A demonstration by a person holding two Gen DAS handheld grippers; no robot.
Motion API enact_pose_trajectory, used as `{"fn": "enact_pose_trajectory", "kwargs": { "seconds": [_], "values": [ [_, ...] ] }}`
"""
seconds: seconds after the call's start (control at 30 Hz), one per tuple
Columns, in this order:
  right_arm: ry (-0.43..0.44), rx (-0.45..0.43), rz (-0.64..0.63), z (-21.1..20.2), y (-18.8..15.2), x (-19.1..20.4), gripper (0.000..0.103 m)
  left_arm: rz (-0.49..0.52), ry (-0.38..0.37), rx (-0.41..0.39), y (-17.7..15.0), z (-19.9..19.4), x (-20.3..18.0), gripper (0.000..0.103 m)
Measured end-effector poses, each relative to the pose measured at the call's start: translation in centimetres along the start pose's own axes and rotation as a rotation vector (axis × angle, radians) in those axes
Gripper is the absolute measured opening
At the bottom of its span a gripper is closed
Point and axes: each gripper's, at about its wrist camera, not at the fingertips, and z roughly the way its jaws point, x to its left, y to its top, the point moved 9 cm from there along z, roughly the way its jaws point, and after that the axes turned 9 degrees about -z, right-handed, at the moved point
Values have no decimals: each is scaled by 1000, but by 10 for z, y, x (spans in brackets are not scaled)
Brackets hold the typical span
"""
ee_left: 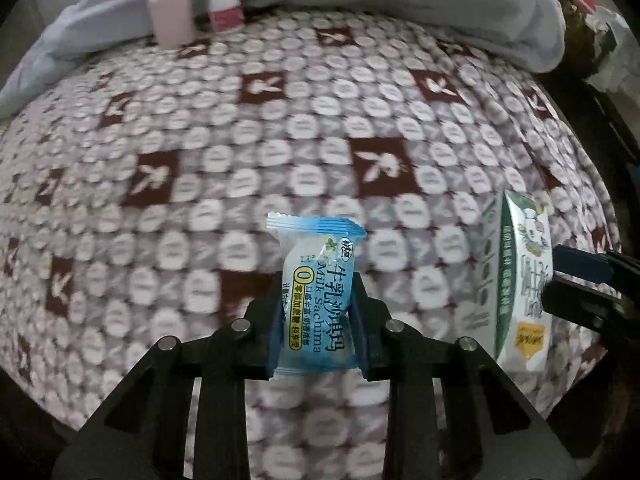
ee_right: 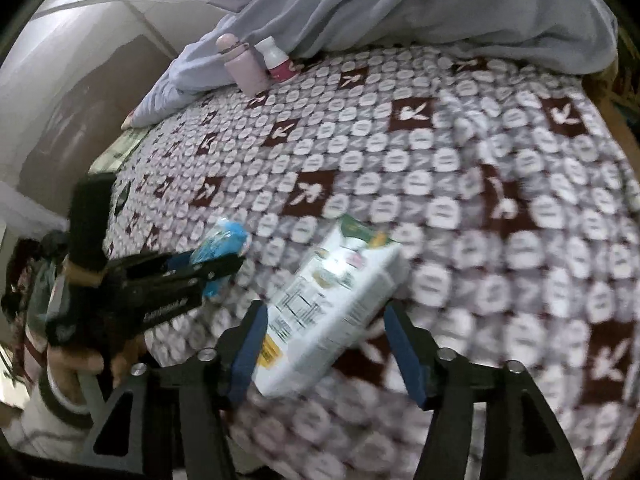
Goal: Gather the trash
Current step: 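Grasp the blue candy wrapper with the left tool while the right tool grasps the milk carton, then carry the candy wrapper and milk carton over the cream bucket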
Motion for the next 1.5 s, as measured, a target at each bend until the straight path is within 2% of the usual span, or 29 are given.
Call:
{"fn": "enact_pose_trajectory", "kwargs": {
  "seconds": [0.17, 0.27, 0.43, 0.53, 0.77, 0.87, 1.17, 1.27, 1.33, 1.5],
  "values": [
    [-33, 23, 19, 20, 6, 14, 61, -25, -2, -6, -4, -1, 13, 26],
    [-90, 50, -43, 33, 9, 21, 65, -37, -5, -8, -7, 0, 16, 26],
    [-155, 91, -153, 37, 6, 23, 65, -58, -21, -8, -9, 2, 19, 26],
    [-131, 100, -134, 41, 3, 20, 65, -62, -23, -7, -8, 4, 18, 26],
    [-160, 111, -156, 54, 2, 24, 65, -80, -13, -9, -9, 5, 19, 26],
    [-121, 75, -165, 44, 3, 27, 62, -77, -11, -10, -8, 5, 19, 26],
    [-139, -9, -180, 2, 2, 9, 56, -70, -45, -41, 2, -6, -8, 26],
    [-137, 18, -172, 0, -9, -3, 55, -61, -57, -37, 4, -8, -23, 26],
    [-138, 80, -193, 3, -21, -8, 55, -54, -52, -38, 4, -8, -28, 26],
    [-146, 94, -167, 7, -21, -16, 55, -49, -33, -17, -1, -3, -32, 26]
  ]
}}
